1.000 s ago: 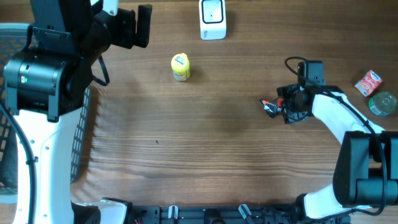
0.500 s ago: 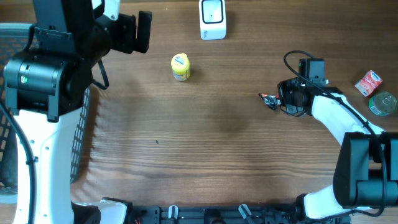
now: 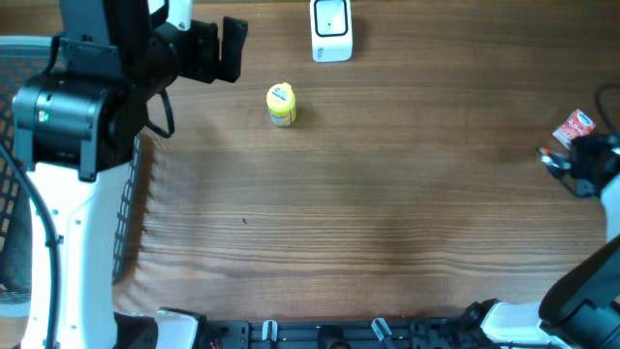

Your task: Scan the item barcode

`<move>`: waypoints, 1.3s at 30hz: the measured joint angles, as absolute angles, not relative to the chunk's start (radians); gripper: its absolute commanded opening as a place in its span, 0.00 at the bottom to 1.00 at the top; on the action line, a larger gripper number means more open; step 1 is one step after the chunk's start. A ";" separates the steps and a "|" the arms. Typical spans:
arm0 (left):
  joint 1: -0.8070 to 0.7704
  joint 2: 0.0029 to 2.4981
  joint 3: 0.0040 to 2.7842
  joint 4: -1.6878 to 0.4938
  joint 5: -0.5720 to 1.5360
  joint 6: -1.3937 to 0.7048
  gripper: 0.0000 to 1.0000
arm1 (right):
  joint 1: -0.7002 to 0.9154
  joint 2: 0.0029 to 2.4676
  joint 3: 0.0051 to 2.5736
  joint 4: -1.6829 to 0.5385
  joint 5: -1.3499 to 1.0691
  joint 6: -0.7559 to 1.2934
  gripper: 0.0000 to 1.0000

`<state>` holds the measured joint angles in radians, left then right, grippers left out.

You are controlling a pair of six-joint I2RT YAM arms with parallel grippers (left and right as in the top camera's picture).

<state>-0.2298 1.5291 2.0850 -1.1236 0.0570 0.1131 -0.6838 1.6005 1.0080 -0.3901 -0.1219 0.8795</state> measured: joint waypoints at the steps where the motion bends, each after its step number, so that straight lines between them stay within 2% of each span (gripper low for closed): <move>1: -0.241 1.539 2.080 -1.128 0.062 0.108 1.00 | -0.732 1.600 1.008 -0.369 -0.107 0.881 0.05; 4: -0.286 1.574 2.071 -1.142 0.071 0.099 1.00 | -0.819 1.600 1.008 -0.342 -0.038 0.888 0.06; 5: -0.296 1.586 2.071 -1.142 0.073 0.098 1.00 | -0.832 1.600 1.008 -0.343 -0.002 0.892 0.12; 7: -0.310 1.608 2.069 -1.145 0.077 0.098 1.00 | -0.841 1.610 1.008 -0.349 0.046 0.902 0.61; 8: -0.310 1.612 2.068 -1.145 0.077 0.098 1.00 | -0.841 1.626 1.008 -0.357 0.056 0.905 0.79; 9: -0.310 1.614 2.068 -1.146 0.077 0.098 1.00 | -0.841 1.642 1.009 -0.361 0.060 0.913 0.82; 15: -0.310 1.614 2.068 -1.182 0.057 0.099 1.00 | -0.841 1.685 1.009 -0.408 0.056 0.910 0.87; 18: -0.310 1.614 2.068 -1.161 0.050 0.099 1.00 | -0.828 1.680 1.009 -0.438 -0.045 0.867 0.84; 19: -0.310 1.613 2.068 -1.143 0.046 0.099 1.00 | -0.812 1.664 1.009 -0.464 -0.065 0.846 0.86; 20: -0.310 1.611 2.067 -1.122 0.032 0.098 1.00 | -0.789 1.635 1.009 -0.477 -0.080 0.825 0.91; 21: -0.310 1.605 2.066 -1.089 -0.004 0.091 1.00 | -0.735 1.561 1.009 -0.488 -0.098 0.800 1.00; 23: -0.309 1.568 2.064 -1.058 -0.117 0.040 1.00 | -0.642 1.455 1.009 -0.488 -0.124 0.764 1.00; 24: -0.307 1.540 2.064 -1.056 -0.171 -0.005 1.00 | -0.491 1.354 1.013 -0.450 -0.173 0.722 1.00; 26: -0.292 1.472 2.064 -1.062 -0.264 -0.046 1.00 | -0.350 1.317 1.030 -0.457 -0.204 0.697 1.00; 29: -0.229 1.356 2.064 -1.098 -0.359 -0.123 1.00 | 0.050 1.361 1.109 -0.537 -0.193 0.608 1.00; 32: -0.193 1.259 2.064 -1.133 -0.405 -0.169 1.00 | 0.272 1.499 1.319 -0.724 -0.057 0.492 1.00; 34: -0.188 1.176 2.064 -1.163 -0.424 -0.195 1.00 | 0.366 1.610 1.506 -0.778 0.059 0.395 1.00; 35: -0.187 1.160 2.064 -1.169 -0.428 -0.199 1.00 | 0.372 1.632 1.541 -0.790 0.080 0.376 1.00; 37: -0.187 1.103 2.064 -1.215 -0.466 -0.232 1.00 | 0.373 1.803 1.835 -0.871 0.106 0.311 1.00; 39: -0.187 1.064 2.064 -1.266 -0.498 -0.262 1.00 | 0.373 1.917 2.000 -0.945 0.105 0.270 1.00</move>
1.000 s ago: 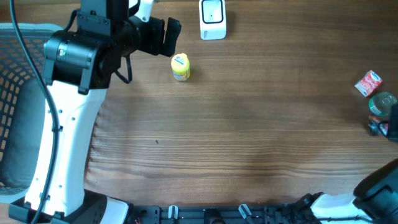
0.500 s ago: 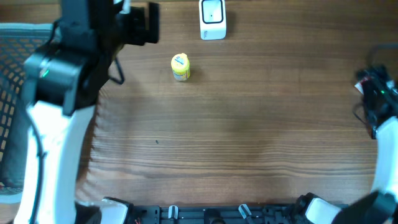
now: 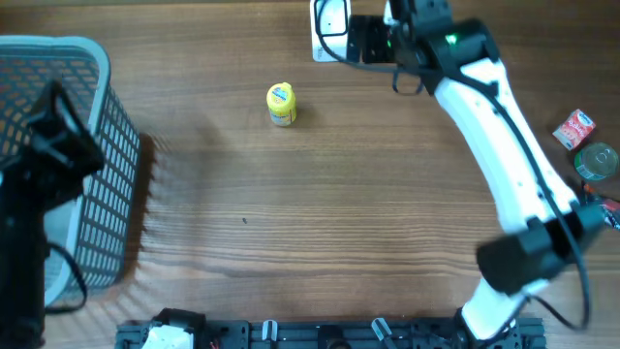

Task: Scan the item barcode
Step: 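Reach the right gripper over to the yellow container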

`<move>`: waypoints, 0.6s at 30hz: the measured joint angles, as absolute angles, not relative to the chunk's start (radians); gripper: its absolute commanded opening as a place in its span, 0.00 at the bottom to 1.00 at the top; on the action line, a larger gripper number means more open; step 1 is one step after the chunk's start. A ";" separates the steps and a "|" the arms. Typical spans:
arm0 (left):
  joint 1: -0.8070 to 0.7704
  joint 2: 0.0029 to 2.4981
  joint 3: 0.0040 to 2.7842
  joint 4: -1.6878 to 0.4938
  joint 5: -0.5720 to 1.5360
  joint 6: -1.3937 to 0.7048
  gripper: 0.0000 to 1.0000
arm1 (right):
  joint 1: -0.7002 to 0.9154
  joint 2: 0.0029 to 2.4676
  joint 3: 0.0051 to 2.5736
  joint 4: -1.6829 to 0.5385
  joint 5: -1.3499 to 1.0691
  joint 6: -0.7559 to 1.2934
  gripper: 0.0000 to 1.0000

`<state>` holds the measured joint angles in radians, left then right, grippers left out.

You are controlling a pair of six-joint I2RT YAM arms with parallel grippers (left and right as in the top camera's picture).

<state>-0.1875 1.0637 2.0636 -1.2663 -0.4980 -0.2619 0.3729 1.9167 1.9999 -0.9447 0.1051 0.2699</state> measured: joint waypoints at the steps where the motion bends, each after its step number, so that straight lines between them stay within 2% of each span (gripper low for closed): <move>1: -0.187 1.051 2.064 -1.286 -0.509 -0.273 1.00 | 0.377 1.994 2.094 -0.978 0.105 0.246 1.00; 4: -0.187 1.041 2.064 -1.326 -0.546 -0.287 1.00 | 0.414 2.188 2.276 -1.040 0.105 0.230 1.00; 12: -0.187 1.043 1.956 -1.343 -0.569 -0.305 1.00 | 0.591 2.276 2.297 -0.915 0.026 0.206 1.00; 18: -0.187 1.043 1.909 -1.342 -0.579 -0.319 1.00 | 0.599 2.390 2.300 -0.874 -0.034 0.199 1.00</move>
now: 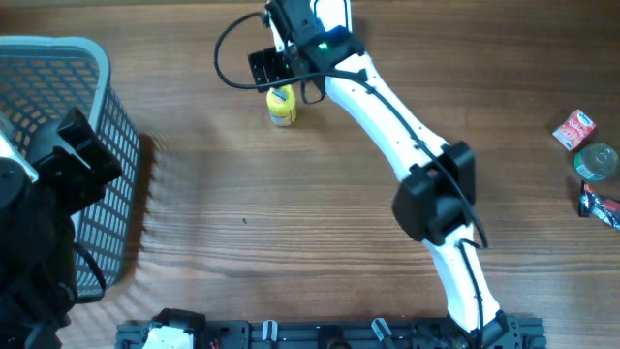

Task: Scan the item barcode
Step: 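Reach the right gripper over to the yellow container, then close the right gripper around the yellow container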

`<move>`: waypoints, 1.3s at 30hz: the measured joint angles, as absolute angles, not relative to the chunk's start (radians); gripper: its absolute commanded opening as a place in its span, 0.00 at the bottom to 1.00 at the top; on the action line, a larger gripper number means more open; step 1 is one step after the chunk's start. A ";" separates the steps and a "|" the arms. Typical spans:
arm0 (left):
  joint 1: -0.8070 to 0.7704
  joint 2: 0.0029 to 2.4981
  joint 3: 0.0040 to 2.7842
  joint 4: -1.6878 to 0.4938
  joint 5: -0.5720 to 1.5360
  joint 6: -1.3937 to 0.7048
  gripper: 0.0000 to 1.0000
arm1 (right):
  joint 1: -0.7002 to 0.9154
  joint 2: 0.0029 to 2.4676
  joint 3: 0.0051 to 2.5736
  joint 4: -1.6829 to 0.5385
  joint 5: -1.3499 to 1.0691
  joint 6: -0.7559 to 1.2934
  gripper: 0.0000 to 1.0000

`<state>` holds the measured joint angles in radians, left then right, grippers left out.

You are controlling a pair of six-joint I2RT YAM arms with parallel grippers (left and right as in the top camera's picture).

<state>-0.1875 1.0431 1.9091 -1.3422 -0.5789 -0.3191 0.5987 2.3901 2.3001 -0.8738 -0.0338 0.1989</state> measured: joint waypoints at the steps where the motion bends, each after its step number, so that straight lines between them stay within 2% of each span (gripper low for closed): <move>1: -0.187 1.043 1.909 -1.342 -0.579 -0.321 1.00 | 0.599 2.423 2.300 -0.873 -0.047 0.199 1.00; 14: -0.187 1.043 1.909 -1.347 -0.617 -0.321 1.00 | 0.629 2.563 2.300 -0.886 -0.090 0.200 1.00; 15: -0.187 1.043 1.909 -1.347 -0.617 -0.321 1.00 | 0.629 2.575 2.300 -0.889 -0.090 0.200 0.97; 20: -0.187 1.043 1.909 -1.347 -0.621 -0.321 1.00 | 0.630 2.575 2.305 -0.888 -0.083 0.198 0.64; 23: -0.187 1.043 1.909 -1.348 -0.624 -0.321 1.00 | 0.628 2.575 2.308 -0.889 -0.059 0.203 0.52; 26: -0.187 1.043 1.909 -1.351 -0.624 -0.321 1.00 | 0.629 2.575 2.308 -0.890 -0.044 0.203 0.44; 29: -0.187 1.043 1.909 -1.355 -0.624 -0.321 1.00 | 0.629 2.575 2.312 -0.906 -0.004 0.213 0.42; 31: -0.187 1.043 1.909 -1.359 -0.624 -0.321 1.00 | 0.630 2.575 2.318 -0.947 0.047 0.215 0.35; 33: -0.187 1.043 1.909 -1.359 -0.624 -0.321 1.00 | 0.629 2.575 2.327 -0.994 0.075 0.201 0.32; 37: -0.187 1.043 1.909 -1.360 -0.624 -0.328 1.00 | 0.628 2.563 2.345 -1.206 0.098 0.093 0.32; 38: -0.187 1.043 1.909 -1.360 -0.624 -0.329 1.00 | 0.627 2.560 2.346 -1.270 0.099 0.092 0.30; 39: -0.187 1.043 1.909 -1.361 -0.624 -0.330 1.00 | 0.625 2.558 2.346 -1.335 0.102 0.096 0.24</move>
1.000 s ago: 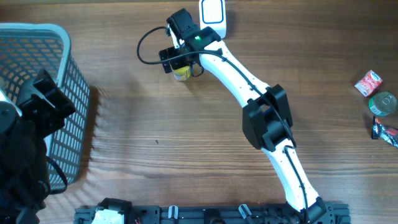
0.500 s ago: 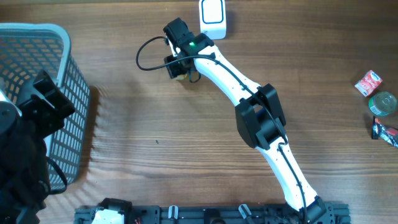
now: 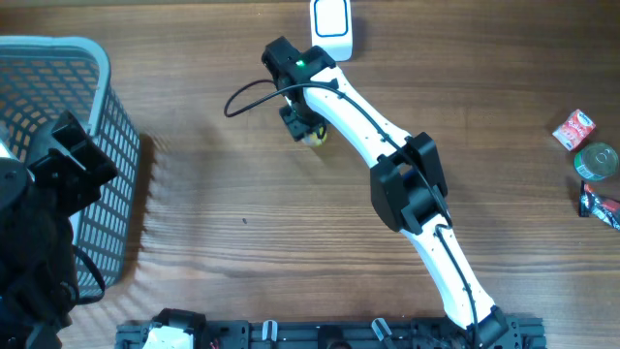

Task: Scan the item barcode
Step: 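Close the right gripper around the yellow container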

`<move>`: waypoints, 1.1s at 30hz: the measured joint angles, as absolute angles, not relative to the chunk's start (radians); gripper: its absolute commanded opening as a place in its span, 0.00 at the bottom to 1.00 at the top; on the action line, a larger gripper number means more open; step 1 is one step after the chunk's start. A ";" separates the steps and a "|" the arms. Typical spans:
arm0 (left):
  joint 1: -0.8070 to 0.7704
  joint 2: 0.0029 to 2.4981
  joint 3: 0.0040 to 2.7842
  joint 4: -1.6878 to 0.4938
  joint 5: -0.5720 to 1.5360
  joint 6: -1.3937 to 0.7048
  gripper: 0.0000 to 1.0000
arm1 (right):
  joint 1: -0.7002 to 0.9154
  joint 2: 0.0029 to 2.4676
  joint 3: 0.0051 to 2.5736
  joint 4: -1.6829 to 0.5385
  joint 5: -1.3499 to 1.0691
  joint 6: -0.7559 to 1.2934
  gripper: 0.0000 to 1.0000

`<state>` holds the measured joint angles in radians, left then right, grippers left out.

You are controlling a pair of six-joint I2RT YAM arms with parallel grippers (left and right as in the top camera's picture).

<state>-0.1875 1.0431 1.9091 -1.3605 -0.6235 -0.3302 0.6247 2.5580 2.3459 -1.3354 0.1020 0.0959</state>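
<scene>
A small yellow bottle (image 3: 317, 137) peeks out from under my right gripper (image 3: 302, 124), which sits on top of it and appears shut on it; most of the bottle is hidden. The white barcode scanner (image 3: 332, 21) stands at the table's far edge, just beyond the gripper. My right arm stretches from the near edge up to that spot. At the left, my left arm (image 3: 44, 223) is a dark mass close to the camera, beside the basket; its fingers cannot be made out.
A grey wire basket (image 3: 58, 73) fills the far left. At the right edge lie a red packet (image 3: 577, 127), a green-topped can (image 3: 598, 160) and a dark packet (image 3: 601, 206). A black cable loops from the right wrist.
The right gripper was beside the bottle's far left side; it now covers the bottle. The bottle sits lower and to the right of where it stood. The left arm has barely shifted.
At first the right gripper was at the right edge by the packets, and the left arm was high over the basket. The right gripper then stood by the scanner, then at the yellow bottle. Now it is over the bottle, which has shifted towards the table's middle.
</scene>
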 measured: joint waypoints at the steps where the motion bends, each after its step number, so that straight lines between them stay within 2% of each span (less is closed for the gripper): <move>1: -0.187 1.043 1.909 -1.361 -0.624 -0.332 1.00 | 0.623 2.558 2.346 -1.368 0.103 0.104 0.22; 11: -0.187 1.043 1.909 -1.362 -0.624 -0.336 1.00 | 0.622 2.514 2.318 -1.496 0.106 0.164 0.22; 16: -0.187 1.043 1.909 -1.362 -0.624 -0.336 1.00 | 0.622 2.181 2.311 -1.605 0.106 0.190 0.24; 18: -0.187 1.043 1.909 -1.362 -0.624 -0.336 1.00 | 0.621 2.004 2.311 -1.607 0.106 0.195 0.34; 20: -0.187 1.043 1.909 -1.362 -0.624 -0.336 1.00 | 0.621 1.893 2.312 -1.610 0.106 0.211 0.38; 22: -0.187 1.043 1.909 -1.362 -0.624 -0.336 1.00 | 0.621 1.814 2.312 -1.612 0.106 0.258 0.38; 24: -0.187 1.043 1.909 -1.362 -0.624 -0.336 1.00 | 0.621 1.755 2.292 -1.613 0.100 0.329 0.29; 29: -0.187 1.043 1.908 -1.362 -0.624 -0.336 1.00 | 0.621 1.731 1.960 -1.597 0.055 0.494 0.27; 31: -0.187 1.043 1.908 -1.361 -0.624 -0.336 1.00 | 0.621 1.736 1.801 -1.527 0.051 0.560 0.27; 33: -0.187 1.043 1.908 -1.364 -0.624 -0.336 1.00 | 0.620 1.740 1.608 -1.353 0.049 0.604 0.28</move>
<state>-0.1875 1.0431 1.9076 -1.3640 -0.6235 -0.3359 0.6201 1.7397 1.6085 -1.3533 0.0494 0.6041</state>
